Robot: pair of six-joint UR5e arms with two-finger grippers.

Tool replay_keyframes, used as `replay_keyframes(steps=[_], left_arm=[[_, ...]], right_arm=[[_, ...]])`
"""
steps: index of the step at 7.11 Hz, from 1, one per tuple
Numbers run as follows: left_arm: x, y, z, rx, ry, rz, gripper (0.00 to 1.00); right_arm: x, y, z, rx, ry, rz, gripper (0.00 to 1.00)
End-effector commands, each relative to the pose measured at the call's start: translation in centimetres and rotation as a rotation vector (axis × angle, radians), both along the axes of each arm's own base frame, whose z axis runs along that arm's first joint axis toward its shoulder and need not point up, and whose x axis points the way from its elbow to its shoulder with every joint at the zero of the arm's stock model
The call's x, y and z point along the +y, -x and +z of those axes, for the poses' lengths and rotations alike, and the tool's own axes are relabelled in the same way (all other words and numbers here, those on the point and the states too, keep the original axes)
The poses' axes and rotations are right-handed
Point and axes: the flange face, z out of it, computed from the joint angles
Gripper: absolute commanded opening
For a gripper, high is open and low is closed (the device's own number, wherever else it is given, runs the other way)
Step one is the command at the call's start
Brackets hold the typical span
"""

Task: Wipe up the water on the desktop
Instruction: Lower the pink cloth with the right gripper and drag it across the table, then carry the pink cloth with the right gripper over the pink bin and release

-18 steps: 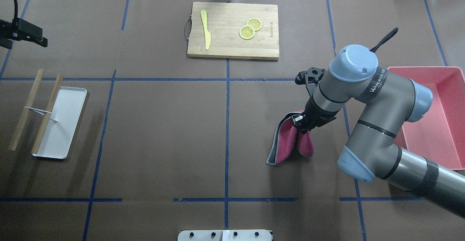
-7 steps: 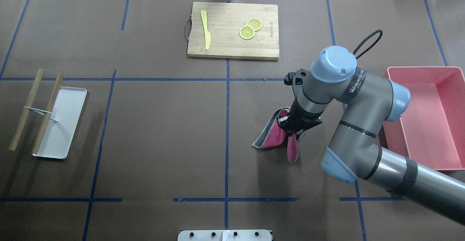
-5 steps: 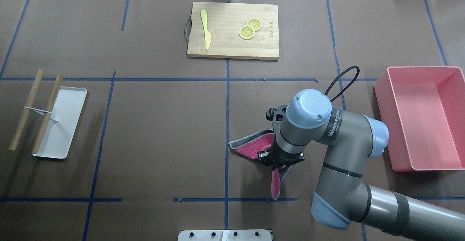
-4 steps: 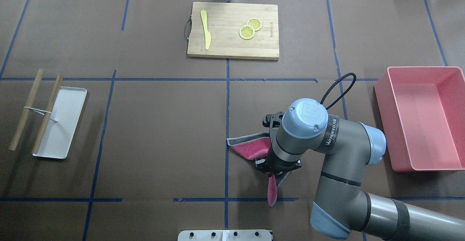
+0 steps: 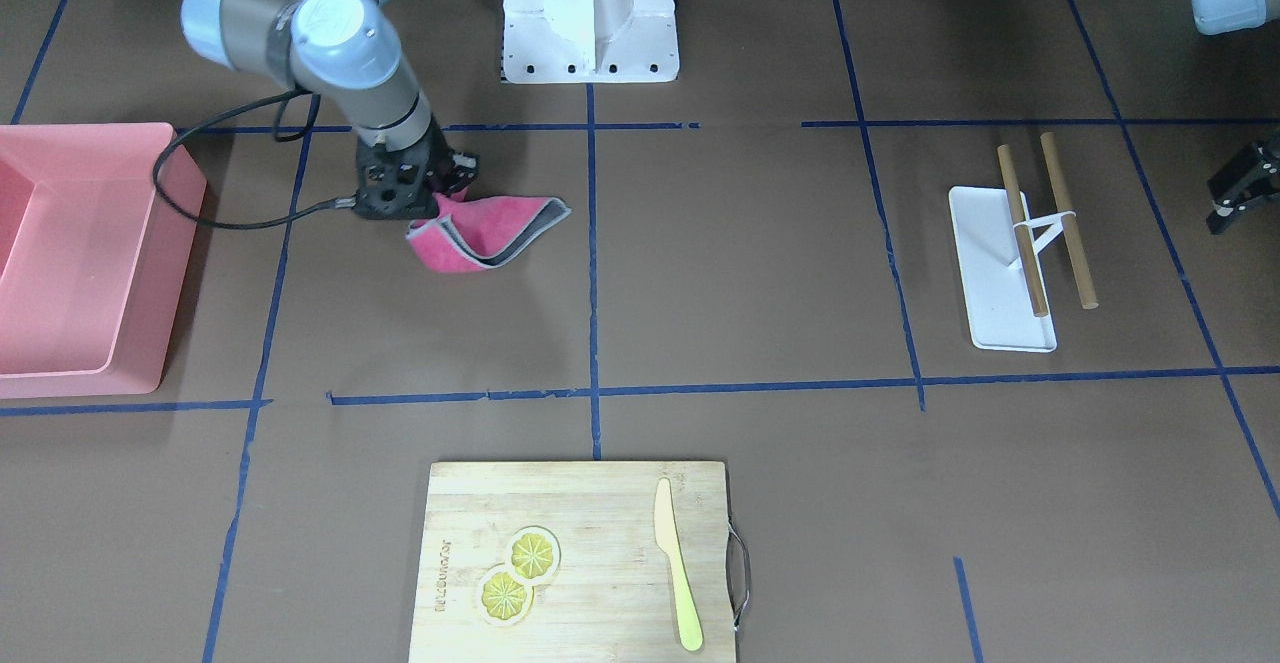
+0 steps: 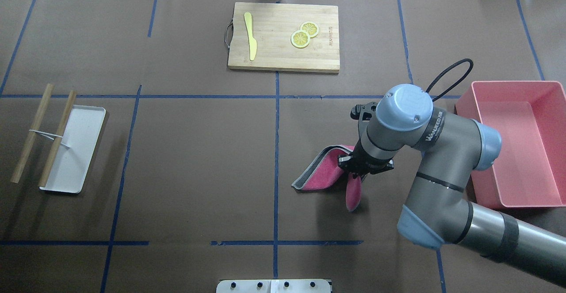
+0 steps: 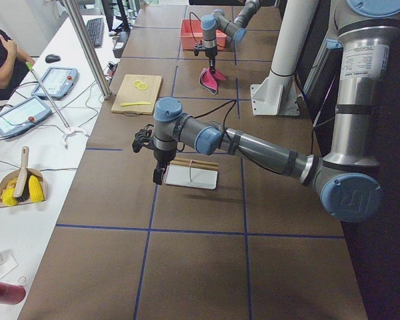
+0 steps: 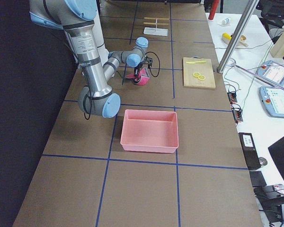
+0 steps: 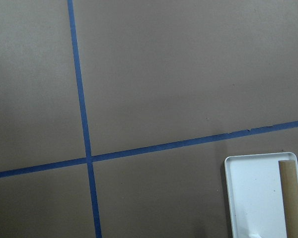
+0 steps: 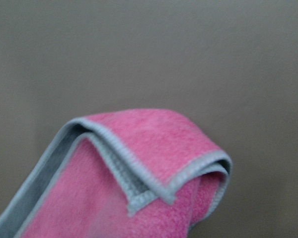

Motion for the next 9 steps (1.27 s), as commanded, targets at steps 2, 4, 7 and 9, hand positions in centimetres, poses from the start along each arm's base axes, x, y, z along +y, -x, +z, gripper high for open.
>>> replay_keyframes(steps=[2,4,7,9], left_arm=[[0.2,0.0,-0.2,0.004,0.002,-0.005,1.0],[0.1,0.0,0.2,0.002,0.011,-0.005,1.0],[0.1,0.0,0.6,0.001,0.014,-0.001,1.0],[0.0,0.0,0.7,-0.001,0.014,0.0,1.0]], right_arm=[[-11.2,-9.7,5.1,0.038,-0.06,0.02,0.0],[-14.0,-14.0,5.1,0.027,-0.072,0.061,0.0],[-13.2,-22.4,-1.0,0.0,-0.028,0.105,0.0],[-11.5,-32.5,-2.9,0.07,-0.107,0.012,0.0]])
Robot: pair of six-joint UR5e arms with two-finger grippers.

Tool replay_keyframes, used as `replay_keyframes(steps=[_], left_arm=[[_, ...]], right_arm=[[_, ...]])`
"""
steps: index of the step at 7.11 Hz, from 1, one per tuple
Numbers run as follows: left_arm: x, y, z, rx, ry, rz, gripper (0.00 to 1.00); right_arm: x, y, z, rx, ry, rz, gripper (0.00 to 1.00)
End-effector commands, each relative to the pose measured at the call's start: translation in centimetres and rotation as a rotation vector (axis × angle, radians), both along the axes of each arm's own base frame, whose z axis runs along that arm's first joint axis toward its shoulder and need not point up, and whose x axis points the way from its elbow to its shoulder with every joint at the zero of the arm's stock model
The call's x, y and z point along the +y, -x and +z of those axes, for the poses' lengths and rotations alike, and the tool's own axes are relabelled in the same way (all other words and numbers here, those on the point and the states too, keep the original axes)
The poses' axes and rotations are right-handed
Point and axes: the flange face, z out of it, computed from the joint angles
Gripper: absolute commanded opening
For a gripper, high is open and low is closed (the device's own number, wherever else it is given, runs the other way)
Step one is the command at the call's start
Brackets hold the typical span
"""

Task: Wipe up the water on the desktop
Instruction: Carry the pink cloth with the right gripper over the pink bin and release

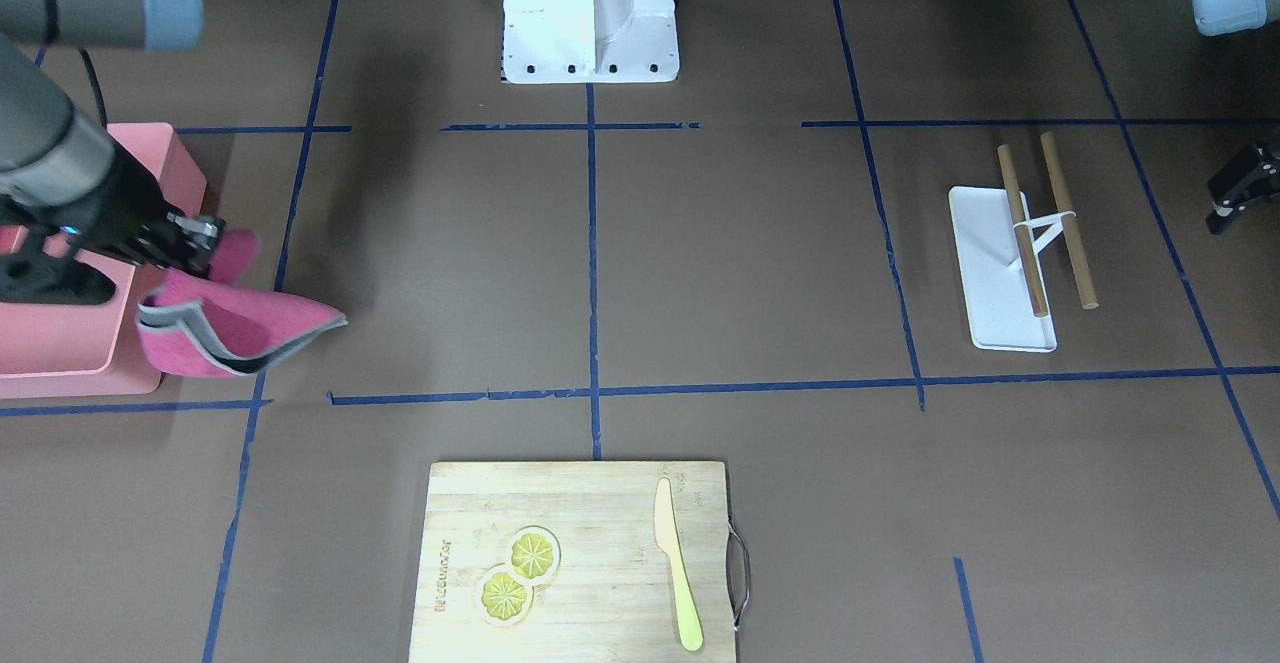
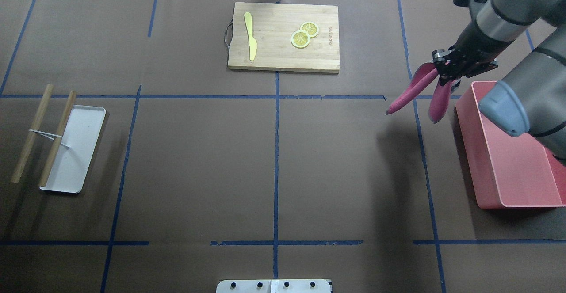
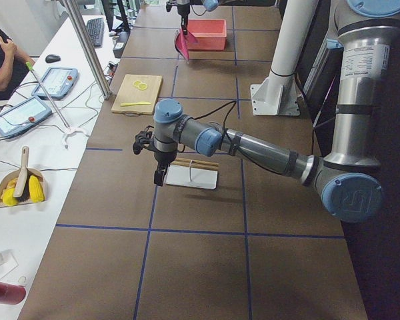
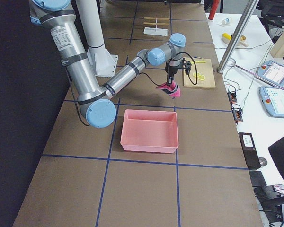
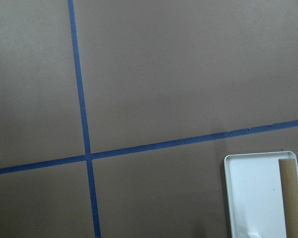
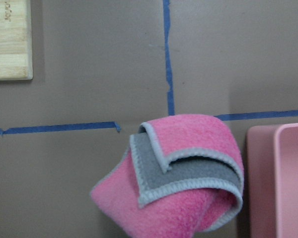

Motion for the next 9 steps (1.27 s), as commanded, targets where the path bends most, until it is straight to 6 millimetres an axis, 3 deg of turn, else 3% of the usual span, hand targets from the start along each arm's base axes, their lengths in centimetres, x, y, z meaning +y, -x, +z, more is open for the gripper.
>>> replay_keyframes(steps=[1,2,3,4,5,6,7,8,9], left_arm=[[0.0,0.0,0.1,-0.001,0.001,0.001,1.0],[0.0,0.0,0.1,0.0,0.003,-0.002,1.0],[0.0,0.0,0.1,0.001,0.004,-0.001,1.0],[0.0,0.0,0.2,-0.001,0.004,0.0,1.0],[0.0,0.0,0.2,0.0,0.004,0.0,1.0],[0.0,0.0,0.2,0.001,0.003,0.0,1.0],[0.1,0.0,0.2,-0.001,0.0,0.001,1.0],[0.2,0.1,0.4,-0.001,0.003,0.001,1.0],[0.3,0.1,0.6,-0.001,0.006,0.001,1.0]], right_arm=[[1.0,-11.6,0.3,0.063,-0.049,-0.073,0.0],[1.9,-15.0,3.8,0.063,-0.059,-0.116,0.0],[3.7,-17.8,9.0,0.06,-0.06,-0.183,0.0],[5.1,-19.9,12.9,0.046,-0.056,-0.235,0.01],[5.2,-20.0,13.1,0.042,-0.063,-0.242,0.02],[5.4,-20.0,13.2,0.038,-0.064,-0.244,0.13],[5.3,-20.0,13.2,0.037,-0.081,-0.253,0.92],[6.1,-20.2,13.6,0.022,-0.074,-0.247,1.0],[6.4,-20.9,14.5,0.016,-0.054,-0.23,1.0]])
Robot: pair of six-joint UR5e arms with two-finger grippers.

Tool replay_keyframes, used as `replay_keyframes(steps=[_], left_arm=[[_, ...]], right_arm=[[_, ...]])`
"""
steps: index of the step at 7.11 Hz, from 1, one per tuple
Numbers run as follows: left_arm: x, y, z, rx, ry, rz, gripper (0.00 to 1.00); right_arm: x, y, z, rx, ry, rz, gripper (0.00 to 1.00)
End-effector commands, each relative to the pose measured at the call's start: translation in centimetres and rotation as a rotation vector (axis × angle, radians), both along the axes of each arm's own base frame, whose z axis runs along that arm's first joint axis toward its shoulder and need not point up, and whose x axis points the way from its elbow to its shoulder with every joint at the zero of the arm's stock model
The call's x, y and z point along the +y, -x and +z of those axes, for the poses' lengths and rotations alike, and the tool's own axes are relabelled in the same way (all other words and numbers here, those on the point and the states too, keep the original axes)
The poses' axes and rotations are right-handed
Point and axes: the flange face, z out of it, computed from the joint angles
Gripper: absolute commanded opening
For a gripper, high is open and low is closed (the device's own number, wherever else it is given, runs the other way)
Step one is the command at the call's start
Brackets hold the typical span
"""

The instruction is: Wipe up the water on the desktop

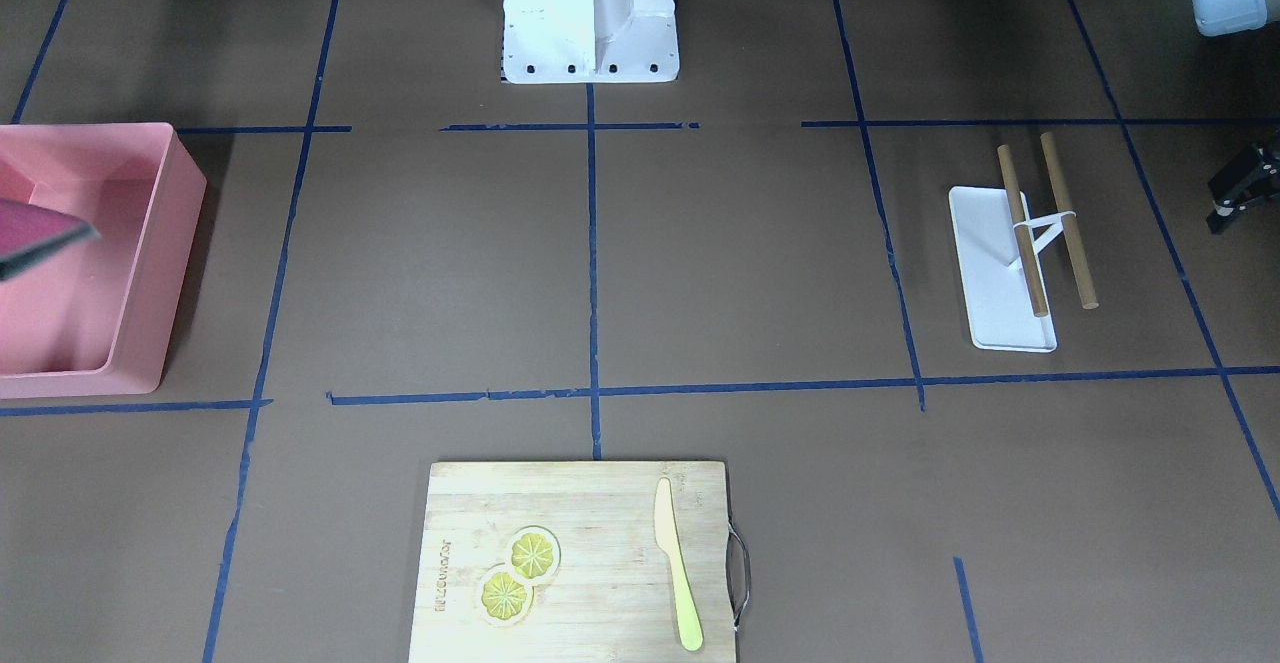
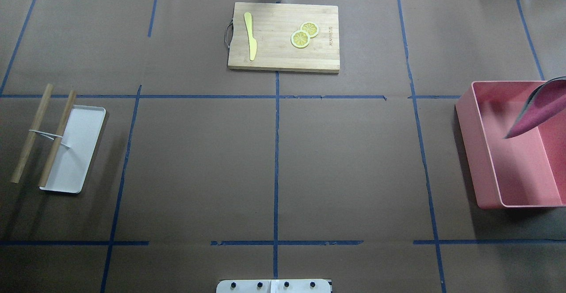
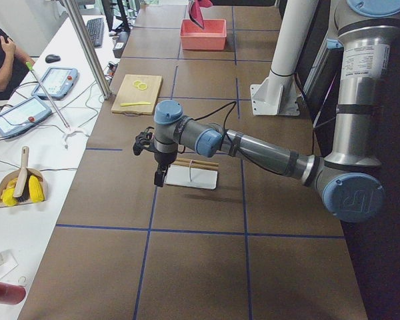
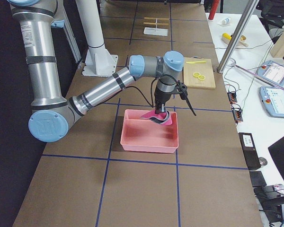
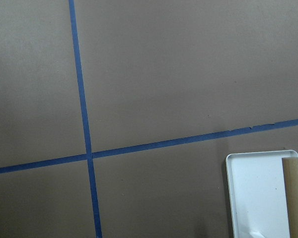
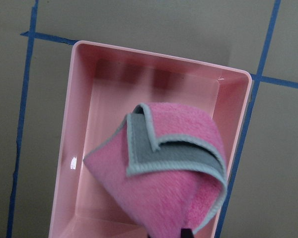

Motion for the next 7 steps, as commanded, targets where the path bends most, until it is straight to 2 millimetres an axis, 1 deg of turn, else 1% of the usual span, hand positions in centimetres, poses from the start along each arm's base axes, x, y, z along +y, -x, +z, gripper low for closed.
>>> replay_keyframes(steps=[1,2,3,4,5,6,7], left_arm=[[0.1,0.0,0.3,0.0,0.004,0.001,1.0],[0.0,-0.1,0.8,-0.003,0.014,0.003,1.0],[-0.1,-0.1,1.3,-0.005,0.02,0.004,1.0],[-0.1,-0.1,1.3,-0.005,0.02,0.004,1.0],[-0.1,0.0,1.5,-0.005,0.025,0.003,1.0],[-0.1,0.0,1.7,-0.005,0.028,0.003,1.0],[0.0,0.0,2.0,-0.008,0.043,0.004,1.0]], right_arm=[[0.4,-1.7,1.6,-0.026,0.037,0.04,1.0],[0.3,-3.6,2.7,-0.074,0.069,0.09,1.0],[0.9,-6.0,5.3,-0.138,0.064,0.153,1.0],[1.5,-7.8,9.5,-0.187,0.032,0.197,1.0],[1.6,-8.5,13.6,-0.19,0.027,0.214,1.0],[1.1,-9.0,15.4,-0.193,0.002,0.222,1.0],[1.3,-9.0,16.0,-0.193,0.006,0.223,1.0]])
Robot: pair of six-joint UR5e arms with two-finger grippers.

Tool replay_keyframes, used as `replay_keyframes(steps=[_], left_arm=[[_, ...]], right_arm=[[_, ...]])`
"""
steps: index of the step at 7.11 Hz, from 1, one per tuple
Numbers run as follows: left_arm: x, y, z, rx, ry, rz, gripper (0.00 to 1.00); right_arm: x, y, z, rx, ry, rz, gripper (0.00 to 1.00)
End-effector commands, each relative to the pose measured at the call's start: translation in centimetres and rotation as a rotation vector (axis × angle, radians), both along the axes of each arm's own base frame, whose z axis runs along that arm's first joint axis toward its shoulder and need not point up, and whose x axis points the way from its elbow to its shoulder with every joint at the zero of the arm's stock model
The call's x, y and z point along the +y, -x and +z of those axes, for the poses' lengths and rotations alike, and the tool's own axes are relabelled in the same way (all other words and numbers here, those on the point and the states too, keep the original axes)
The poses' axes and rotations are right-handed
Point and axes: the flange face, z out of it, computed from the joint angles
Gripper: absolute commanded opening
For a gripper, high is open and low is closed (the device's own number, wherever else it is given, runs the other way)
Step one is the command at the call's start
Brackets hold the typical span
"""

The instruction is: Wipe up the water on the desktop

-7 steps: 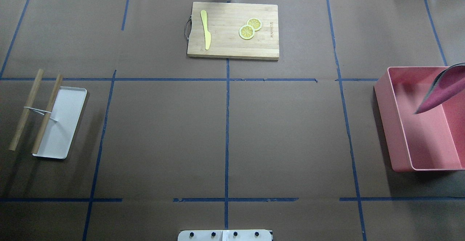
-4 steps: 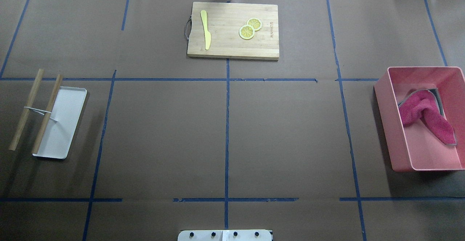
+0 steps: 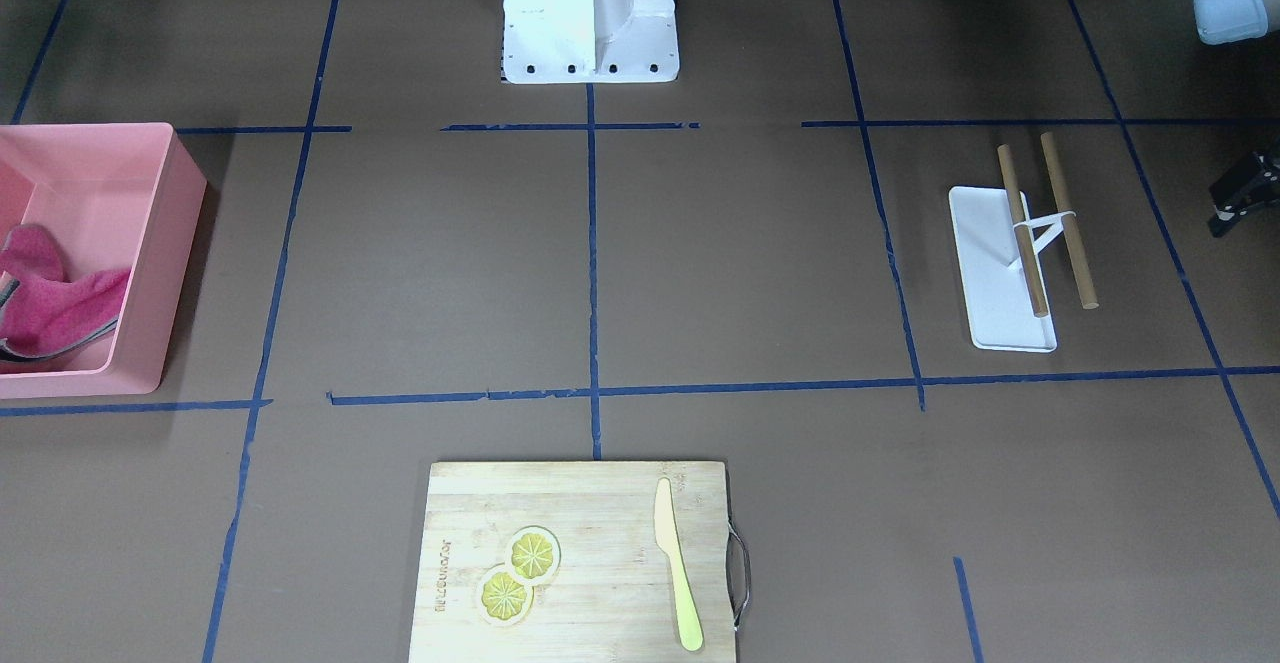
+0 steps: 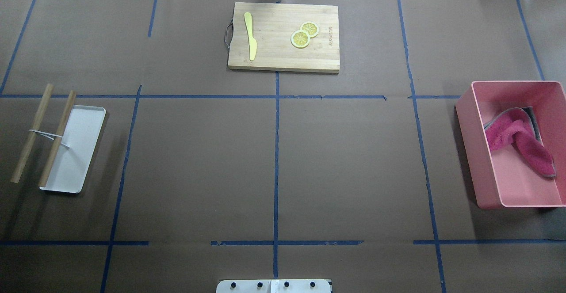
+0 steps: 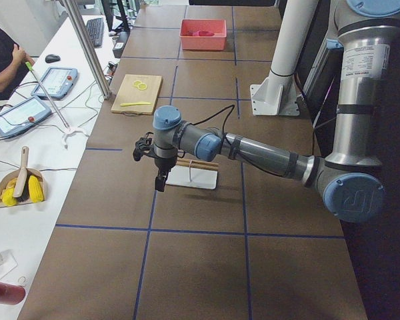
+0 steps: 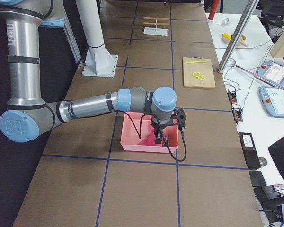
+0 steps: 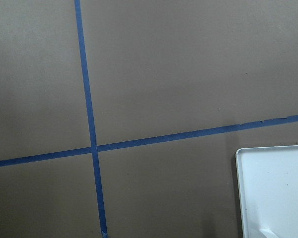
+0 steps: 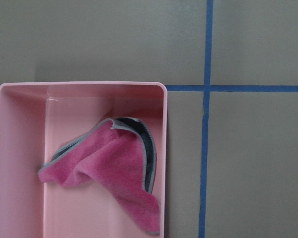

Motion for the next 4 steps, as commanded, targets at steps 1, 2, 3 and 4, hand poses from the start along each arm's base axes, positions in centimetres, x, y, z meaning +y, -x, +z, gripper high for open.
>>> replay_keyframes(steps=[1,2,3,4], left_arm=[[0.9,0.0,2.1,0.02,0.061,0.011,1.0],[1.3,1.6,3.4,0.115,0.119,0.001,1.0],[1.4,4.2,5.1,0.152,0.11,0.014,1.0],[1.7,7.5,7.9,0.139,0.116,0.034,1.0]], right_arm=[[0.1,-0.3,1.7,-0.001,-0.01,0.006,1.0],[0.2,-0.3,1.7,0.005,-0.011,0.006,1.0],[0.3,-0.3,1.7,0.005,-0.01,0.007,1.0],[0.4,-0.4,2.1,0.02,-0.001,0.009,1.0]])
